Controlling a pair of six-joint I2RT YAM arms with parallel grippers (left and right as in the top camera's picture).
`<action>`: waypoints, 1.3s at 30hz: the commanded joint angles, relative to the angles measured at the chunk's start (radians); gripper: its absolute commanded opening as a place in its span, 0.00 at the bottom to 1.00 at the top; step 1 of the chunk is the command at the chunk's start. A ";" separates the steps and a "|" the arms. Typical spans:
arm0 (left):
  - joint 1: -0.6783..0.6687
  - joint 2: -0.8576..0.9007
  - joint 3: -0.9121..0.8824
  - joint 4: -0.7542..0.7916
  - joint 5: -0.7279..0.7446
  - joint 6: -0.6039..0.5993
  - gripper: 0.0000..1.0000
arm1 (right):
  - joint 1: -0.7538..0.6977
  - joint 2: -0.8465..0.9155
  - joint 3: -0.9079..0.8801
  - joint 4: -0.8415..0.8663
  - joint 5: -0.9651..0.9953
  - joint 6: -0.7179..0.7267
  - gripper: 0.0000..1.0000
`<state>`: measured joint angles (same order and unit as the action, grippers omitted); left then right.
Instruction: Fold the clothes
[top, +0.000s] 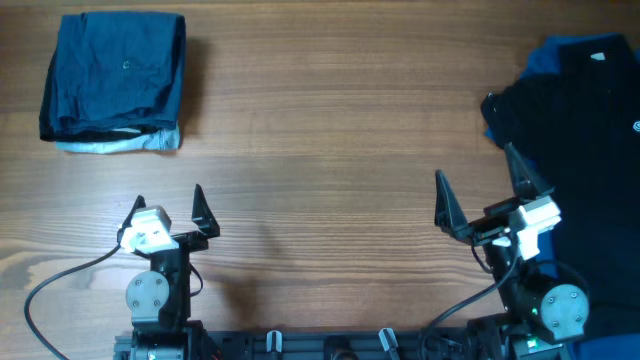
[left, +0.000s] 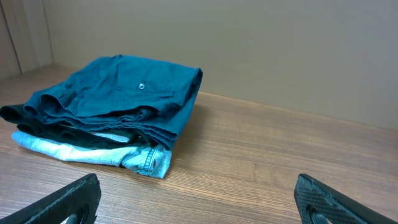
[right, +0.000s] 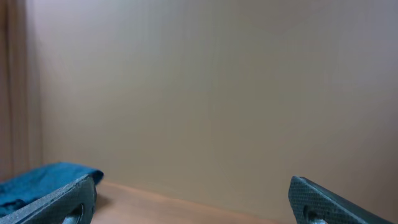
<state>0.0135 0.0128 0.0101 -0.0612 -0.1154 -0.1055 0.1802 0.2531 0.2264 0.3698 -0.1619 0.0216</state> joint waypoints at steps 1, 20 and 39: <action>-0.005 -0.010 -0.004 0.000 -0.013 0.023 1.00 | -0.023 -0.082 -0.040 -0.051 0.013 0.008 1.00; -0.005 -0.010 -0.004 0.000 -0.013 0.023 1.00 | -0.188 -0.250 -0.141 -0.245 0.017 0.008 1.00; -0.005 -0.010 -0.004 0.000 -0.013 0.023 1.00 | -0.281 -0.250 -0.221 -0.364 0.058 0.031 1.00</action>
<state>0.0135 0.0128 0.0101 -0.0612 -0.1158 -0.1055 -0.0910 0.0174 0.0071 0.0032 -0.1249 0.0582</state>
